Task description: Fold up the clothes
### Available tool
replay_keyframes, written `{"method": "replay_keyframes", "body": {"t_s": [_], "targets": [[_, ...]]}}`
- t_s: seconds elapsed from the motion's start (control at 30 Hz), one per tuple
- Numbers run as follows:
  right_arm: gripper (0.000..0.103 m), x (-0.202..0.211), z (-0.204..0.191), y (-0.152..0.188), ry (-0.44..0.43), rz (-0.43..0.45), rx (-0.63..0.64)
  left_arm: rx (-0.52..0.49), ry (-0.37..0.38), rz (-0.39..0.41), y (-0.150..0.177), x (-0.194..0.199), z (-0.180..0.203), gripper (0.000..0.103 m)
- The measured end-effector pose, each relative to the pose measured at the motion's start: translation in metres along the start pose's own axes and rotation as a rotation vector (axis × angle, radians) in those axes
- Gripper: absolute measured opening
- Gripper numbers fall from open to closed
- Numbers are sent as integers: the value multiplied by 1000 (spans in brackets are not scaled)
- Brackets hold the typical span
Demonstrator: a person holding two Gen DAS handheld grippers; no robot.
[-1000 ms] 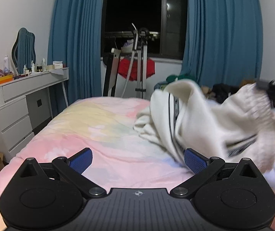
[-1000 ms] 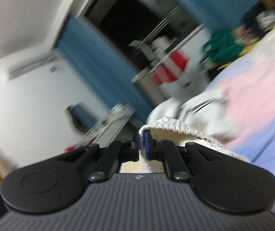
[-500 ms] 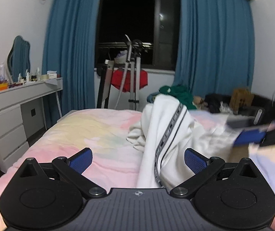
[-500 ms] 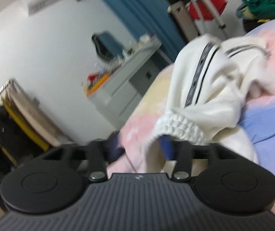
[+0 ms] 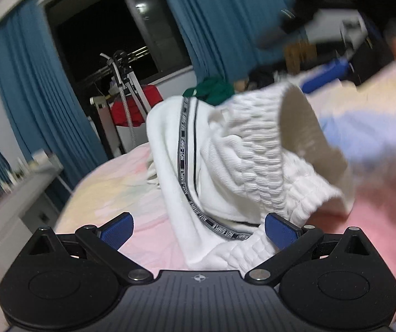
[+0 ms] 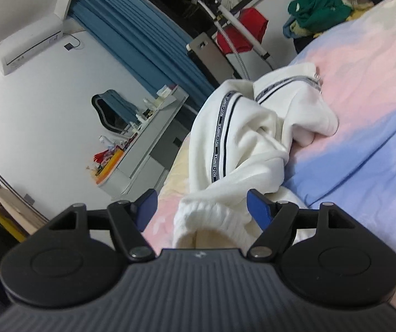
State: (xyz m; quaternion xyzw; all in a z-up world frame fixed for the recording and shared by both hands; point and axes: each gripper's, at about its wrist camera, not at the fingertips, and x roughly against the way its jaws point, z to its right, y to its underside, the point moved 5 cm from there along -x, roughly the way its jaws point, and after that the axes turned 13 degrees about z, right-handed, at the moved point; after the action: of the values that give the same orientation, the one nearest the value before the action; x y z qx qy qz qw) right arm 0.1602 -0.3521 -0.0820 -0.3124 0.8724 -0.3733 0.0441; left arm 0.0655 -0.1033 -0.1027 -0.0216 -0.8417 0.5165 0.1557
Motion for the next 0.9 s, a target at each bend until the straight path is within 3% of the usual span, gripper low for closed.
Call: {"method": "replay_keyframes", "body": {"t_s": [0.13, 0.3, 0.5, 0.6, 0.67, 0.9], "targets": [[74, -7, 6, 6, 36, -24, 12, 0, 36, -16, 1, 2, 7, 101], [74, -16, 14, 14, 81, -53, 27, 68, 152, -132, 17, 7, 3, 102], [74, -10, 12, 9, 108, 15, 59, 139, 61, -254, 34, -24, -9, 99], [74, 1, 5, 5, 210, 120, 169, 186, -8, -280, 40, -37, -15, 97], [74, 5, 4, 8, 246, 139, 201, 218, -57, -289, 42, -43, -24, 95], [74, 15, 30, 35, 404, 91, 107, 377, -258, -271, 44, -44, -79, 91]]}}
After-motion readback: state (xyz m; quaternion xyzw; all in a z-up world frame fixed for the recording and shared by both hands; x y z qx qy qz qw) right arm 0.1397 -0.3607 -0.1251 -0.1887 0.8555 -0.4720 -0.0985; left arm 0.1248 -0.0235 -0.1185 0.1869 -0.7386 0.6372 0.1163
